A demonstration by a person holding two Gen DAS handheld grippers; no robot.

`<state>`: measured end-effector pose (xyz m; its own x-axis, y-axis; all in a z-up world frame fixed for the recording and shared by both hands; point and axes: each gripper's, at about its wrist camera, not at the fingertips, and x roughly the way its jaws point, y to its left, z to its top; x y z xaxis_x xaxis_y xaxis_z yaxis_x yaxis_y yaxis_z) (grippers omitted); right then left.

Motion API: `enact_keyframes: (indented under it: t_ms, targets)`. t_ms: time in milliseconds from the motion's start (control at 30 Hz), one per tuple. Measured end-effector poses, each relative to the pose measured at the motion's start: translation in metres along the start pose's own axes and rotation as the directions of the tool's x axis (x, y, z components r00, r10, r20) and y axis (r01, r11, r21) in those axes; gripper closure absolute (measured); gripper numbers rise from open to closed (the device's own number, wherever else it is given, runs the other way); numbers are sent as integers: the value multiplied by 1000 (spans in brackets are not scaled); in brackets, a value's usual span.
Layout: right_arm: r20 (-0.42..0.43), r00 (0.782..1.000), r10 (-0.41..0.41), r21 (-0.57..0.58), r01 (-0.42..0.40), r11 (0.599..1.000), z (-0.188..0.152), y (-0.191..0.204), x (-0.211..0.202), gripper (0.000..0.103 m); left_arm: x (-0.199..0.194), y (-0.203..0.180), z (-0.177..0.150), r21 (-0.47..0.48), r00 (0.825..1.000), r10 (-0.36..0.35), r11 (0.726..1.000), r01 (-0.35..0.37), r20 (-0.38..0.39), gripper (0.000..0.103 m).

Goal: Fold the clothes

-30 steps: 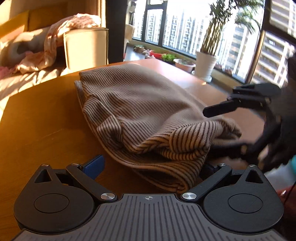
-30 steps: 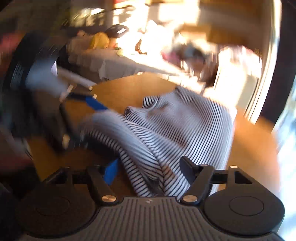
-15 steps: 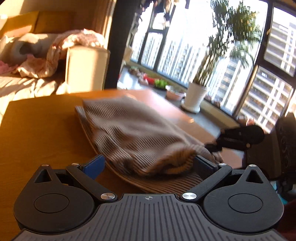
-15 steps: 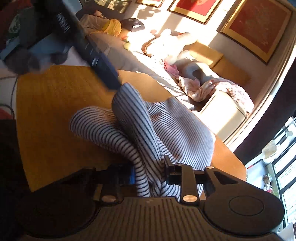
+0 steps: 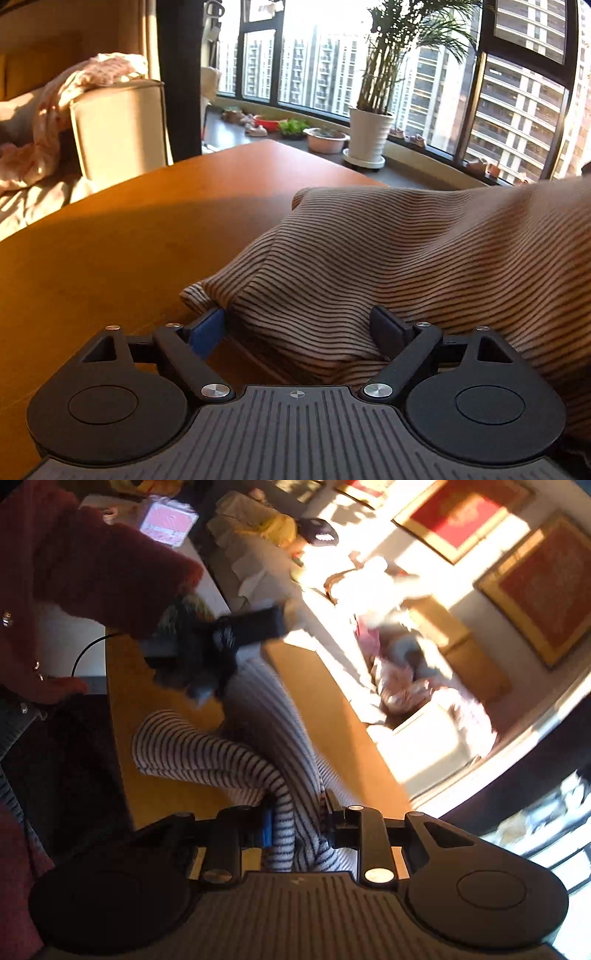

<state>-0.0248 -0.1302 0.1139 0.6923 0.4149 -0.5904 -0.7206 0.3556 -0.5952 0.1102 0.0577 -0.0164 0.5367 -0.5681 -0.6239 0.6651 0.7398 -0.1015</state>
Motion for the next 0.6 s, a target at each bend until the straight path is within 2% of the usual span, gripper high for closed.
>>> enact_keyframes:
  t_ms: [167, 300, 433, 533, 600]
  targets:
    - [10, 997, 78, -12, -77, 997, 11, -42, 31, 78, 7, 7, -7, 13, 999, -49, 999, 50, -12, 13]
    - [25, 992, 120, 97, -122, 988, -1, -76, 99, 77, 5, 13, -14, -16, 998, -67, 998, 67, 7, 12]
    - [20, 970, 242, 165, -242, 956, -17, -87, 160, 72, 3, 17, -17, -53, 998, -61, 997, 62, 14, 12]
    - [67, 960, 273, 226, -281, 933, -20, -92, 174, 70, 2, 16, -18, -55, 999, -48, 997, 48, 14, 11]
    - [77, 962, 263, 250, -273, 929, -22, -94, 173, 70, 1, 17, -18, -60, 999, -43, 997, 44, 15, 11]
